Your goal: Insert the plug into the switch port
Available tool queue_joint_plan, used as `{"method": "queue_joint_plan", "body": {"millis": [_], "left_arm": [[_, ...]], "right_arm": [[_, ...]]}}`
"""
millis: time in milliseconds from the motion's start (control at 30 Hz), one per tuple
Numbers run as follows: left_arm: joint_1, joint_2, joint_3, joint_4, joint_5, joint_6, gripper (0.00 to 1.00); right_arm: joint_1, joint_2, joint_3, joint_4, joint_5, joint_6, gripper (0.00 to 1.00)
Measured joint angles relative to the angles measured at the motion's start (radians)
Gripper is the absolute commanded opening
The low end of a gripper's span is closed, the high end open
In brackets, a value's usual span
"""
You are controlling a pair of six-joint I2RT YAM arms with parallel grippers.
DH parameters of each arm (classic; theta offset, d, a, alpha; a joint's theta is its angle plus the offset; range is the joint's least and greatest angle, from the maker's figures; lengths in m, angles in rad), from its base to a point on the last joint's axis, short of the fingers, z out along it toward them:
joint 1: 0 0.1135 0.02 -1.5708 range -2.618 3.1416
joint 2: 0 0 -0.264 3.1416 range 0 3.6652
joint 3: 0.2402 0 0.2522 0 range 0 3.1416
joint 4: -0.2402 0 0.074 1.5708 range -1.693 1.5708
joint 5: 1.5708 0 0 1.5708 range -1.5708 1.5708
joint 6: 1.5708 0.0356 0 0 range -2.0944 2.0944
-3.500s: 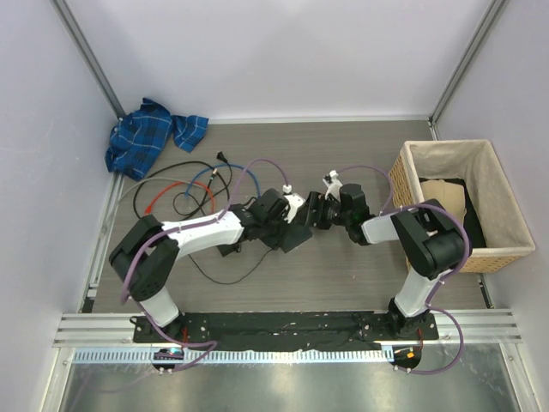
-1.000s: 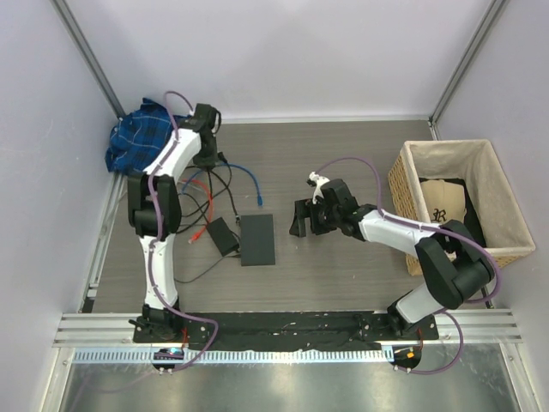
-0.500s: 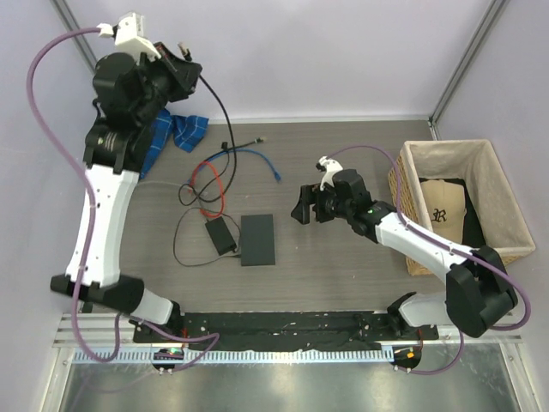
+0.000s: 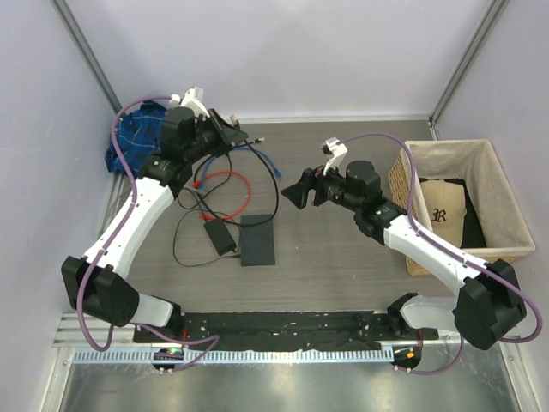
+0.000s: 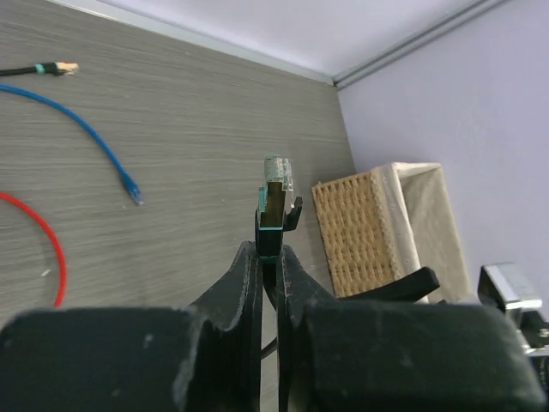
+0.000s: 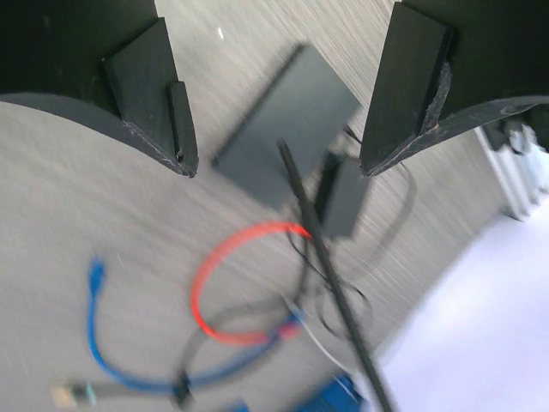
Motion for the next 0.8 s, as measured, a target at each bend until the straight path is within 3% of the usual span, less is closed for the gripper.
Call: {"method": "queue_joint_plan", "body": {"millis": [233, 400, 500, 533, 600, 800], "left_arm": [[-0.028, -0.002, -0.011, 0.068, 0.017, -0.045, 0.02], [-0.03, -0.006, -0.011, 0.076, 0.01, -0.045, 0.02], [-0.029, -0.017, -0.011, 0.071, -0.003, -0.037, 0.01], [-0.029, -0.022, -0.01, 0.067, -0.008, -0.034, 0.01], [-0.022, -0.04, -0.006, 0.049, -0.024, -0.024, 0.01], [0.003, -0.111, -0.006, -0.04, -0.067, 0.037, 0.01]], "right_arm": [[0.014, 0.119, 0.095, 0.23, -0.097, 0.031, 0.83], [0.04, 0.245, 0.098, 0.336, -0.156, 0.078, 0.71], [0.052, 0.308, 0.095, 0.36, -0.164, 0.084, 0.46], [0.054, 0.324, 0.093, 0.36, -0.164, 0.083, 0.25], [0.055, 0.346, 0.092, 0.334, -0.15, 0.06, 0.05], [-0.008, 0.348, 0.178, 0.257, -0.102, -0.014, 0.01]]}}
